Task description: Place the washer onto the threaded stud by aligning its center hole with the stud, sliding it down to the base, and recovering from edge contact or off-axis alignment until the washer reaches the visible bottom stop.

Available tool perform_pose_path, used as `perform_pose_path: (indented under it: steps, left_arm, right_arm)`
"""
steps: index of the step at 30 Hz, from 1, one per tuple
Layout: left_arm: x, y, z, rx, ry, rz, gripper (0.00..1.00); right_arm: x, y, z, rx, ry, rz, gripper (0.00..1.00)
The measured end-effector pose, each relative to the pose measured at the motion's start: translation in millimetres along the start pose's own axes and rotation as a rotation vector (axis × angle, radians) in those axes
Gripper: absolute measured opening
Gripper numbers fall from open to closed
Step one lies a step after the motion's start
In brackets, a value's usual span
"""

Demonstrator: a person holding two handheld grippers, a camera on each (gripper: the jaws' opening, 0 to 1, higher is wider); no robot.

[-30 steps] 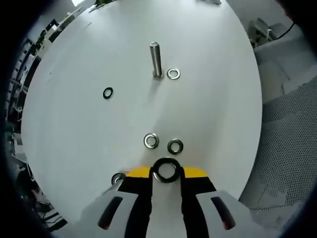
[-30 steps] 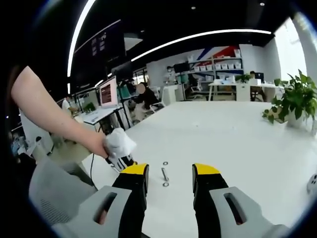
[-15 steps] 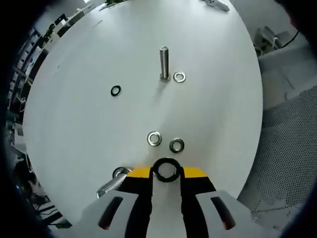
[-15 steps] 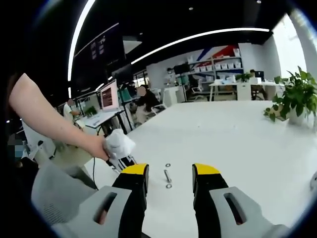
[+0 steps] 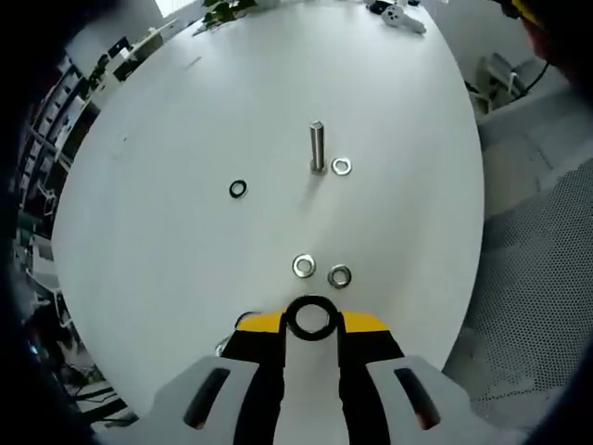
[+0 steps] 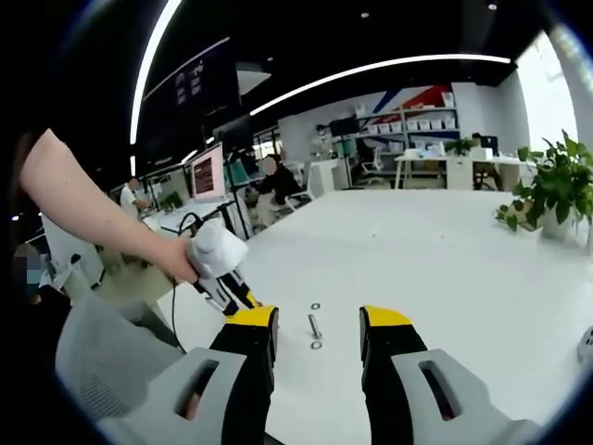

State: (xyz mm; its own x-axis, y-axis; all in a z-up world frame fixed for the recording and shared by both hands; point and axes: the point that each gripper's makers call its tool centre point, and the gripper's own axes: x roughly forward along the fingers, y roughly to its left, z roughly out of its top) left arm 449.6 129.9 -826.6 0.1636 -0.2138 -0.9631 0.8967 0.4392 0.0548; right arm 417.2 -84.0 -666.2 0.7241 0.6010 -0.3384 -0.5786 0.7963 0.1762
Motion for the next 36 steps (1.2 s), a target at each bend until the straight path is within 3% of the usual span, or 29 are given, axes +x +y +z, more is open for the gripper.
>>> perform_pose_path:
  steps: [12,18,26,36]
  left_arm:
    - [-27.2,18.7,-1.6,0.011,-0.041,0.039,0.19]
    - [-39.7,20.5,5.6,0.033,-0.060,0.046,0.19]
    - [-43.7,32.0,-2.2,0.060,-0.004,0.077,0.19]
    - [-32.1,39.8,-8.6,0.091,0.057,0.065,0.19]
  right_arm:
    - [-0.5,-3.9,-1.7,-0.007,0.008,-0.020,0.38]
    - [-0.3,-5.3,-2.6,-0.002,0.012,-0.024,0.38]
    - [0.5,-5.2,-3.7,0.000,0.016,-0.023,0.38]
    - [-0.2,-6.3,-3.5,0.008,0.013,-0.025,0.38]
